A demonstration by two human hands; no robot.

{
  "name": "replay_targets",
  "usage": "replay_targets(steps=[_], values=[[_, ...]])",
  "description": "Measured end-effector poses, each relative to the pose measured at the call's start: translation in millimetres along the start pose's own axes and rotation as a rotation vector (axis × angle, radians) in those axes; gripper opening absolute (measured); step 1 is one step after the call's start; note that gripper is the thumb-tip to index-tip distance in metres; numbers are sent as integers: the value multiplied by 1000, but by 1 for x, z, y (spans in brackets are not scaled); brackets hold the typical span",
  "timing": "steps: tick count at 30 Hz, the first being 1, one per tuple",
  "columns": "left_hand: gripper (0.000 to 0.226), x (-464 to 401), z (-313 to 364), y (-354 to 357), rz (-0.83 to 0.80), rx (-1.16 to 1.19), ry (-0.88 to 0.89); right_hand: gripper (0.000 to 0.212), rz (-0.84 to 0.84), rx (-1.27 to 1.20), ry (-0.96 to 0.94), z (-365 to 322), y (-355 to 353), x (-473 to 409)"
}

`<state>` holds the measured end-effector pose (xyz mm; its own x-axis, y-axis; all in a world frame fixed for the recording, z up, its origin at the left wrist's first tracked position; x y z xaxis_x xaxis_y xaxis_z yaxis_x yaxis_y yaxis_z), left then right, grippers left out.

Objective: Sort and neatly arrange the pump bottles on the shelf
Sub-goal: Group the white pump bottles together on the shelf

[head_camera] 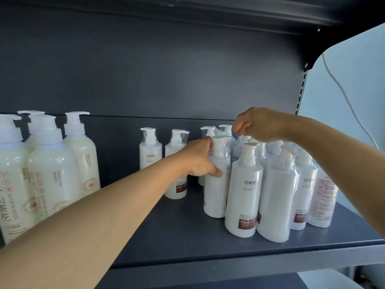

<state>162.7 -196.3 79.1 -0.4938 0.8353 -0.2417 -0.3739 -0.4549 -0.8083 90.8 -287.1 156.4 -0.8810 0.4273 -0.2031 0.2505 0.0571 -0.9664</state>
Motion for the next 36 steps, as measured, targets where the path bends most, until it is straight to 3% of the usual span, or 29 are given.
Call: replay_targets(steps=[6, 12, 14, 18, 21, 25, 30, 36], values=[[68, 23, -32, -30, -21, -46, -92, 36, -22, 11, 5, -12, 0, -7], [62, 43, -56, -49, -78, 169, -165, 37, -120, 148, 9, -27, 21, -21], [51, 41, -49, -58, 7, 156, -155, 33, -139, 143, 20, -31, 26, -26], [34, 33, -28, -86, 318, -125, -90, 38, -131, 81, 71, -32, 28, -38], [20, 28, -17, -87, 274, -251, -67, 31, -89, 126, 92, -31, 31, -47], [6, 31, -20, -95, 209, -251, -51, 19, -98, 130, 77, -37, 30, -46], [11, 41, -39, -106, 150, -208, -72, 14, -195, 7, -30, -53, 29, -34], [21, 54, -62, -121, 98, -155, -130, 28, -274, -55, -154, -86, 37, -30]])
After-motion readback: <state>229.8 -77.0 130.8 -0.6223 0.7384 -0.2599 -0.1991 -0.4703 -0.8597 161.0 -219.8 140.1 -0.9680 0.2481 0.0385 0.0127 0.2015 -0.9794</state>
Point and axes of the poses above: each hand's wrist, its own x-axis away from the middle knuckle, its own y-axis out of the palm, z = x × y, the point moved 9 cm from there along -x, towards the middle knuckle, and after that the axes turned 5 degrees about y, right-handed, at the moved point
